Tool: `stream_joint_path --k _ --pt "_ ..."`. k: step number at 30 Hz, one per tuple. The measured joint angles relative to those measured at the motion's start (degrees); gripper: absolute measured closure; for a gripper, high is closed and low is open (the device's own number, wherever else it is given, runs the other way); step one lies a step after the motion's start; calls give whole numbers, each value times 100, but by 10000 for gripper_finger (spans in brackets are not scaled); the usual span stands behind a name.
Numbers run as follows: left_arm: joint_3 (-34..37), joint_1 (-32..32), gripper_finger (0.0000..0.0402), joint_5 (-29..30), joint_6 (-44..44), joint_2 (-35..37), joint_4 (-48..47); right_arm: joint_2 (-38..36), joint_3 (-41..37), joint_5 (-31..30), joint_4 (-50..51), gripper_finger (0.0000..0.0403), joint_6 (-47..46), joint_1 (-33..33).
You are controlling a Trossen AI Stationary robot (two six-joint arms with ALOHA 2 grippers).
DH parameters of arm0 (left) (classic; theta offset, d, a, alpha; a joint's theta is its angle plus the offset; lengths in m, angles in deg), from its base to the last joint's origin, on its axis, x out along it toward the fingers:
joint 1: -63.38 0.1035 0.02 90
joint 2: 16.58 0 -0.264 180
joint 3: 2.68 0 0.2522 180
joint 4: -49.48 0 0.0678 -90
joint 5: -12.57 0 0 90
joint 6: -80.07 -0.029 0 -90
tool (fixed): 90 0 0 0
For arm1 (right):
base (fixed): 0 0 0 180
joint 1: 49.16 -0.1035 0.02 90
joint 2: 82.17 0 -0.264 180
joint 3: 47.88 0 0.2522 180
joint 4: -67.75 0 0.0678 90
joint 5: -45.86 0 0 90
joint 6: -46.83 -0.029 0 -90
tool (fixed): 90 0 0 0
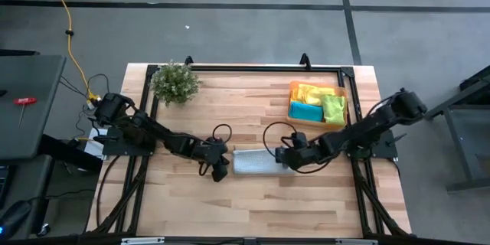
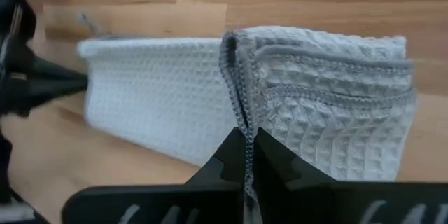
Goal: Fold microfiber towels
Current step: Fold the gray microfiber cloth
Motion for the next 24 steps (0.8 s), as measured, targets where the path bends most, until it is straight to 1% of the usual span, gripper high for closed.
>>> stream_joint_path --k 4,10,16,20,24 --pt "2 0 401 -1 -2 0 7 127 -4 -116 -37 403 -306 -11" --pt "4 0 401 9 -2 0 16 232 -4 -61 -209 402 -400 -11" --pt "9 -2 401 49 -4 0 49 256 -4 -52 -459 390 -321 -12" --pt "13 0 401 104 -4 0 76 310 -4 -4 -534 371 -311 25" --pt "13 0 401 111 -3 -1 82 387 -4 14 -684 334 -303 33"
